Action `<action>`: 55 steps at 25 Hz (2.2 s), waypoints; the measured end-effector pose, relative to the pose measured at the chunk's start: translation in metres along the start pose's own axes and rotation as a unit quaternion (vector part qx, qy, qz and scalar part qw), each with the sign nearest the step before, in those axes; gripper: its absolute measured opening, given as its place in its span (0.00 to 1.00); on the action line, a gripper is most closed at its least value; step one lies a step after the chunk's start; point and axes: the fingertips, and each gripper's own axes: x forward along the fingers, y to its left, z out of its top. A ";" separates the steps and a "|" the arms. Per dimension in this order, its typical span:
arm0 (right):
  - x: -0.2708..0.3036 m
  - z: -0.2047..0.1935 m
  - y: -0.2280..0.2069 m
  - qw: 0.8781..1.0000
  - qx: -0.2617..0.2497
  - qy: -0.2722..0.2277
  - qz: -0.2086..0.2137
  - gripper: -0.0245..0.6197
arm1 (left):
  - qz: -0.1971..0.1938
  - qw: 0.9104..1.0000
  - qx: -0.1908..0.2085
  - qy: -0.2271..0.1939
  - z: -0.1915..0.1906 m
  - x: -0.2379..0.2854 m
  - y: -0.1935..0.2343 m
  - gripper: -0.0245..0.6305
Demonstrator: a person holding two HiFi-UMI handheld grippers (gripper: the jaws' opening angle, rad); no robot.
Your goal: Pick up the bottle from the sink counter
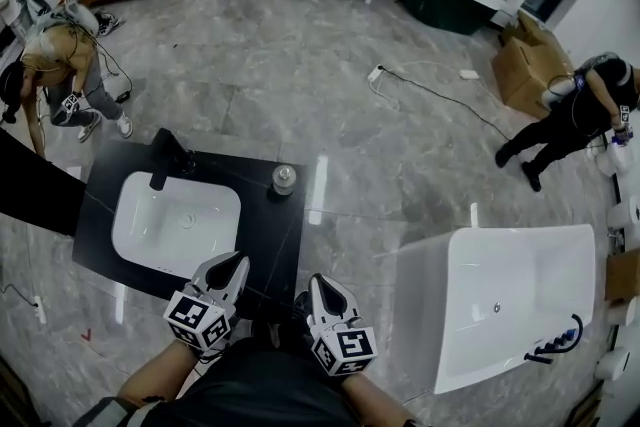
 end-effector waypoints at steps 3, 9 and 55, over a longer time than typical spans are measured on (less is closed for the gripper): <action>0.012 0.006 -0.015 1.000 -0.012 -0.001 0.009 0.05 | 0.010 1.000 0.019 -0.017 0.008 0.020 0.006 0.04; 0.035 0.014 -0.040 1.000 -0.018 -0.001 0.022 0.05 | 0.026 0.999 0.040 -0.022 0.013 0.048 0.018 0.04; 0.088 -0.039 -0.123 0.991 0.068 0.062 -0.098 0.05 | 0.006 0.985 0.120 0.124 -0.101 0.286 0.136 0.58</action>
